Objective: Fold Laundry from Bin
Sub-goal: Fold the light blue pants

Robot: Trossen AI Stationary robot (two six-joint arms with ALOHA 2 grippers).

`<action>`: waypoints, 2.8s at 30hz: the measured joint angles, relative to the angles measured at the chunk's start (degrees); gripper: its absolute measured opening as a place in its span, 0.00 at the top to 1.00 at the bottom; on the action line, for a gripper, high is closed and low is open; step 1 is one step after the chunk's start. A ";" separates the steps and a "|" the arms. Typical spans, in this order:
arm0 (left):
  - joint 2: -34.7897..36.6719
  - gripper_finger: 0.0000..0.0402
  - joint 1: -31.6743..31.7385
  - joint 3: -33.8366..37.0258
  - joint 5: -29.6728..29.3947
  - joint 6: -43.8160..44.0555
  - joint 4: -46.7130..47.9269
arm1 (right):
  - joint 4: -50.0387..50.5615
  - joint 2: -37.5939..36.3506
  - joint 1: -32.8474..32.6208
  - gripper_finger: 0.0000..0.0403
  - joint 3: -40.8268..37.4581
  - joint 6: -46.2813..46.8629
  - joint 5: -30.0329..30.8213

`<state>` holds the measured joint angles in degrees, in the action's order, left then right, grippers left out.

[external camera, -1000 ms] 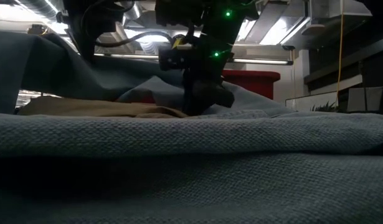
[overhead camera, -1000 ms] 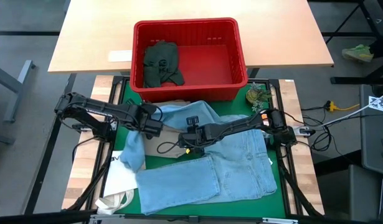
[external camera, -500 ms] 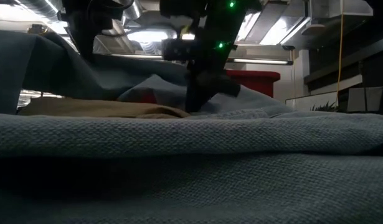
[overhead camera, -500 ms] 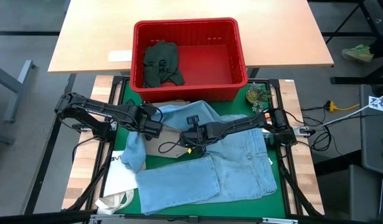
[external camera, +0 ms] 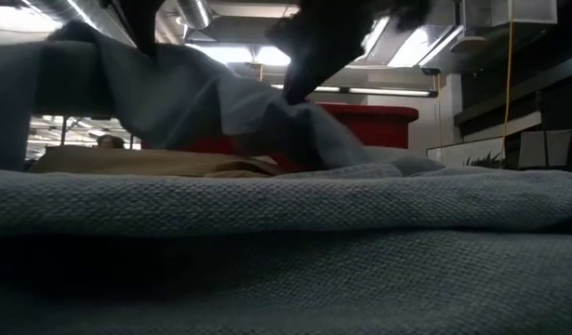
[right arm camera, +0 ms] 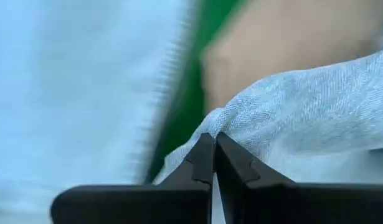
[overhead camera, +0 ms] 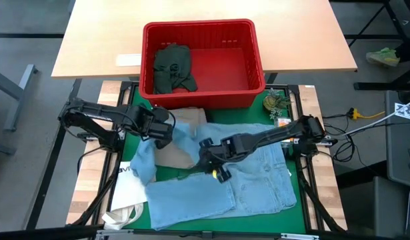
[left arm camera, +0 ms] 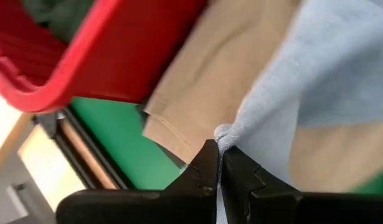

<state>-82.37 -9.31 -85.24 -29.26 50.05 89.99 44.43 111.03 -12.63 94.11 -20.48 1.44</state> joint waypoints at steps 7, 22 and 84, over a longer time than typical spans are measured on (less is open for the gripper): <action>0.07 1.00 -0.02 -1.19 10.29 -6.02 -0.04 | 4.36 0.00 -2.92 0.99 0.00 -2.35 -2.80; 0.63 1.00 0.29 -1.22 21.49 -6.94 0.03 | 4.48 2.46 0.11 0.89 0.00 -2.52 -1.90; 0.76 1.00 8.23 13.11 13.10 11.32 -0.12 | -4.80 -21.47 17.93 0.54 -55.04 17.49 8.89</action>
<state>-81.60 -1.07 -72.13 -16.16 61.36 89.86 39.63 89.56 5.30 39.07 -2.98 10.33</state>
